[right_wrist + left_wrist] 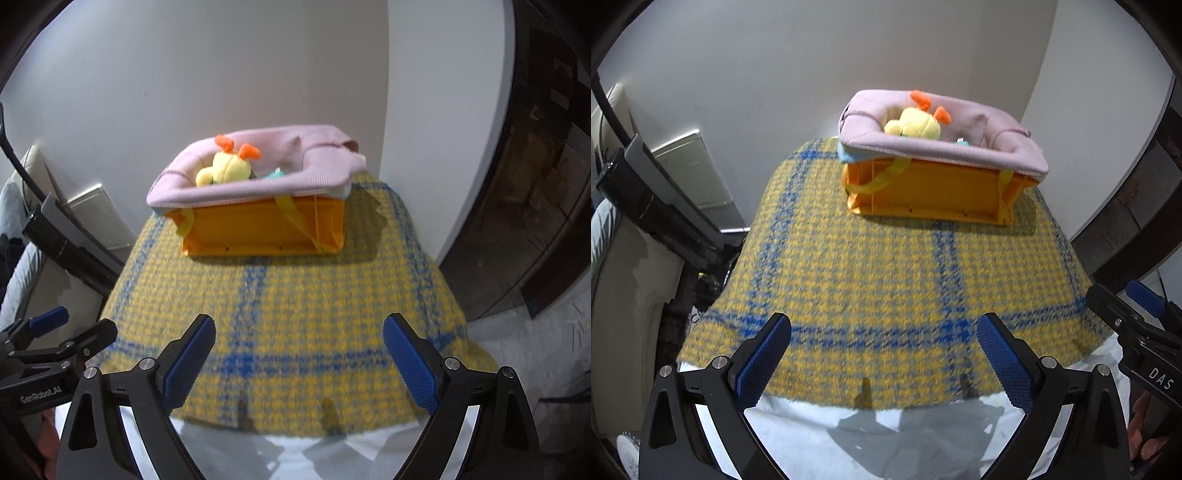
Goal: Organize objects
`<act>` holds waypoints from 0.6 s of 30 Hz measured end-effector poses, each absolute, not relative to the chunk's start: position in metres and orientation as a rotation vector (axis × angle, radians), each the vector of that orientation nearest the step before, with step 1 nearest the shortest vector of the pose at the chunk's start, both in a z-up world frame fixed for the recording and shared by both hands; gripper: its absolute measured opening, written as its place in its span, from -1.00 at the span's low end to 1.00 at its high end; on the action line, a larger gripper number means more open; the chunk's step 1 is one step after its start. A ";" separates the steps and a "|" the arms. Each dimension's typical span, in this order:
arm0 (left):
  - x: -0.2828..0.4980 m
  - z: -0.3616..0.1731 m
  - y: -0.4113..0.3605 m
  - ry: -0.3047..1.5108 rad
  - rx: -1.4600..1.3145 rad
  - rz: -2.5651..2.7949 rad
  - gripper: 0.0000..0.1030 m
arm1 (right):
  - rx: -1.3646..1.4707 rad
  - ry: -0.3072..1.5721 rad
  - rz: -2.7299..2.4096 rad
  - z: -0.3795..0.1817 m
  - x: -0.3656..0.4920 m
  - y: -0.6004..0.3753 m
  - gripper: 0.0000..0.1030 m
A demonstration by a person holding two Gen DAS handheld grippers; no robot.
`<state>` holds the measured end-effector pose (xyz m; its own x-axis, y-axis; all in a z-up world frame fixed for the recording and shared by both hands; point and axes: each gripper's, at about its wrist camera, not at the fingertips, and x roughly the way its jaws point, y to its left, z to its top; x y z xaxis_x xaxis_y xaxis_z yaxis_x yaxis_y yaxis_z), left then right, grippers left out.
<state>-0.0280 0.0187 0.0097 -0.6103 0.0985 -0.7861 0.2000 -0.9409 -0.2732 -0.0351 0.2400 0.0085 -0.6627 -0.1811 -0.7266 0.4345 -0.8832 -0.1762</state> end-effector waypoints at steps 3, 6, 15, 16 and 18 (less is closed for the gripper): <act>-0.019 0.002 0.017 0.522 1.382 -2.694 0.99 | 1.096 0.480 -2.538 0.001 -0.028 0.246 0.79; -0.013 -0.004 0.015 0.534 1.400 -2.673 0.99 | 1.114 0.485 -2.543 -0.003 -0.023 0.250 0.79; 0.002 -0.015 0.019 0.513 1.448 -2.648 0.99 | 1.172 0.501 -2.518 -0.016 -0.008 0.256 0.79; 0.003 -0.016 0.019 0.513 1.454 -2.643 0.99 | 1.180 0.500 -2.517 -0.017 -0.007 0.258 0.79; 0.006 -0.019 0.019 0.519 1.468 -2.635 0.99 | 1.194 0.492 -2.516 -0.019 -0.005 0.262 0.79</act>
